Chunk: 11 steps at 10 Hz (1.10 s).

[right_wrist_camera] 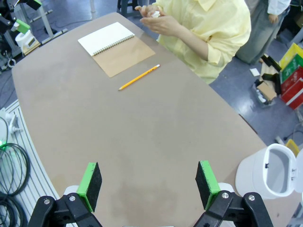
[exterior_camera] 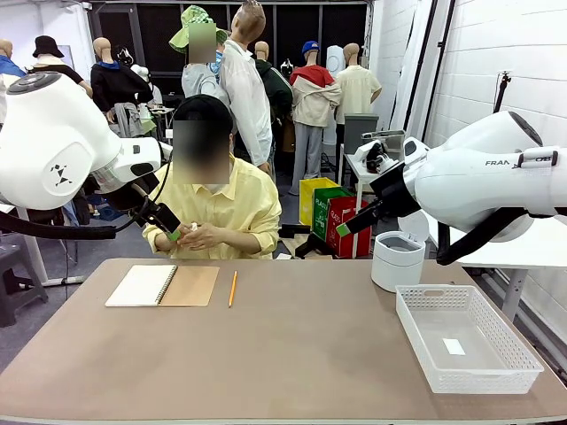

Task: Sort the paper based on its condition.
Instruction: If a person hands you a paper, place it in the Organizing basket , and if it's crumpled, put it in the Trash can.

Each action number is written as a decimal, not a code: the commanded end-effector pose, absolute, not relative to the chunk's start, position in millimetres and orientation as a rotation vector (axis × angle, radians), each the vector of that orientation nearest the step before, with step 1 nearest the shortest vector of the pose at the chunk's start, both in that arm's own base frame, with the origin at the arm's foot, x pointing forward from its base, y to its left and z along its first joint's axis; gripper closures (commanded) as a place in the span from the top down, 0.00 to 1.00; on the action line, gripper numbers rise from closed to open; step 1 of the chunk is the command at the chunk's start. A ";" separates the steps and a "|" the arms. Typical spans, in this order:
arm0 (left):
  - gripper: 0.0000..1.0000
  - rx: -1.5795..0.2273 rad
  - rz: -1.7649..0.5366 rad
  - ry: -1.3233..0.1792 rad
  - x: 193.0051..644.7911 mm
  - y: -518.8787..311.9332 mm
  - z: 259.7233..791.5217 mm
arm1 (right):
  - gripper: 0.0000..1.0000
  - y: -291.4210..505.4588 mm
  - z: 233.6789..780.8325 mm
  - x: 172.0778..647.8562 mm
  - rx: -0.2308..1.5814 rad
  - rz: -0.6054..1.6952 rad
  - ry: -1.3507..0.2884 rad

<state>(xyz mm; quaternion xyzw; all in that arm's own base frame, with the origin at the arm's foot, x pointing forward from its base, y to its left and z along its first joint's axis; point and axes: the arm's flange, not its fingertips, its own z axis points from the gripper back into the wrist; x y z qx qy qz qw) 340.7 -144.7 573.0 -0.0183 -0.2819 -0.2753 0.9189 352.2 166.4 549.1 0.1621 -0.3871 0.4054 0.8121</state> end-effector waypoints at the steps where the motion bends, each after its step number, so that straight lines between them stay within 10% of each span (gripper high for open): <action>1: 1.00 -0.038 -0.574 -0.590 342.0 -143.6 571.0 | 1.00 166.2 548.4 351.6 0.352 0.865 -0.821; 11: 1.00 -0.038 -0.574 -0.590 342.0 -143.6 571.0 | 1.00 166.2 548.4 351.6 0.352 0.865 -0.821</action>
